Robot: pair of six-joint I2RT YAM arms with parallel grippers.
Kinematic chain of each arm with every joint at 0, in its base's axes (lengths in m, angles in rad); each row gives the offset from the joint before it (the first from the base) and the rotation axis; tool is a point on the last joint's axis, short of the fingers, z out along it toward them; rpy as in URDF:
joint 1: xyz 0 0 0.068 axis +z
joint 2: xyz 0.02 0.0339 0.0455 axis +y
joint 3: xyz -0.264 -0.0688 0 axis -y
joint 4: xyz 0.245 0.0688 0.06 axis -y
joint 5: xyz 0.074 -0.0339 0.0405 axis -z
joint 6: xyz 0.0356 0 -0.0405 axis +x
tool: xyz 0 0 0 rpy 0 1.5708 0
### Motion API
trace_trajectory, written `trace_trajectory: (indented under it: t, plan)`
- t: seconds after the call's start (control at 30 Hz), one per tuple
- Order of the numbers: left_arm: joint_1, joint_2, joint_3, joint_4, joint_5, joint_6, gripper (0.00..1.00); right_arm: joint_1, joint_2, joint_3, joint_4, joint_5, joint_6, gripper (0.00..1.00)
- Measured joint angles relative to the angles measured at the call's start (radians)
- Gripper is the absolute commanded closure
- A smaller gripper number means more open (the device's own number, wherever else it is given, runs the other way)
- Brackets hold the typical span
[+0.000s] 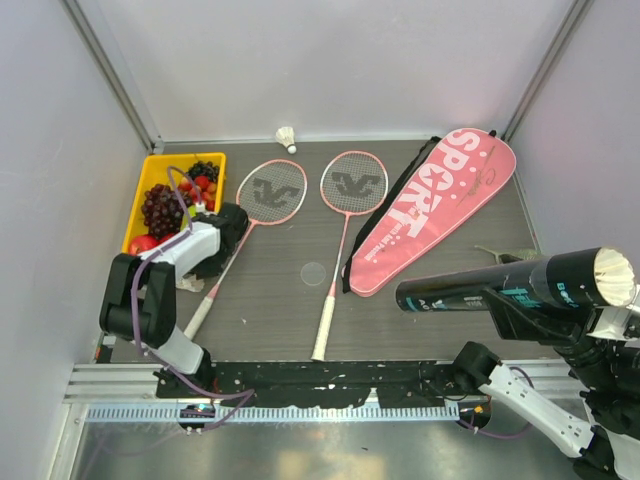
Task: Pack up the badminton gear
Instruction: Pick up the shuttlecock at the center of the board.
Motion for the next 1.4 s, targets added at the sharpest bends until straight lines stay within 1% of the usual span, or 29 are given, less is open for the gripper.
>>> trace_trajectory:
  t: [0.13, 0.27, 0.43, 0.47, 0.6, 0.63, 0.9, 1.03, 1.3, 1.4]
  plan:
    - [0.012, 0.06, 0.027, -0.007, -0.002, 0.006, 0.68, 0.0, -0.004, 0.01, -0.01, 0.011, -0.012, 0.95]
    - [0.013, 0.066, 0.03, -0.019, -0.005, 0.006, 0.72, 0.0, -0.016, 0.01, -0.018, 0.023, -0.031, 0.95]
    - [0.013, 0.078, 0.042, -0.034, -0.017, 0.006, 0.8, 0.0, -0.023, 0.01, -0.025, 0.032, -0.043, 0.95]
    - [0.013, 0.084, 0.045, -0.036, -0.021, 0.006, 0.82, 0.0, -0.023, 0.01, -0.026, 0.033, -0.044, 0.95]
    - [0.013, 0.105, 0.058, -0.047, -0.031, 0.006, 0.99, 0.0, -0.023, 0.01, -0.036, 0.038, -0.053, 0.95]
    - [0.013, 0.11, 0.061, -0.05, -0.033, 0.005, 1.0, 0.0, -0.024, 0.01, -0.04, 0.039, -0.054, 0.95]
    - [0.013, 0.095, 0.064, -0.086, -0.019, -0.018, 1.0, 0.0, -0.034, 0.005, -0.06, 0.047, -0.057, 0.95]
    - [0.014, 0.024, 0.064, -0.12, 0.016, -0.031, 1.0, 0.0, -0.037, -0.019, -0.063, 0.05, -0.057, 0.95]
    - [0.014, -0.262, 0.091, -0.217, 0.059, -0.028, 1.0, 0.001, -0.037, -0.051, -0.089, 0.061, -0.046, 0.95]
    - [0.014, -0.375, 0.095, -0.243, 0.106, -0.021, 1.0, 0.001, -0.025, -0.083, -0.089, 0.057, -0.03, 0.95]
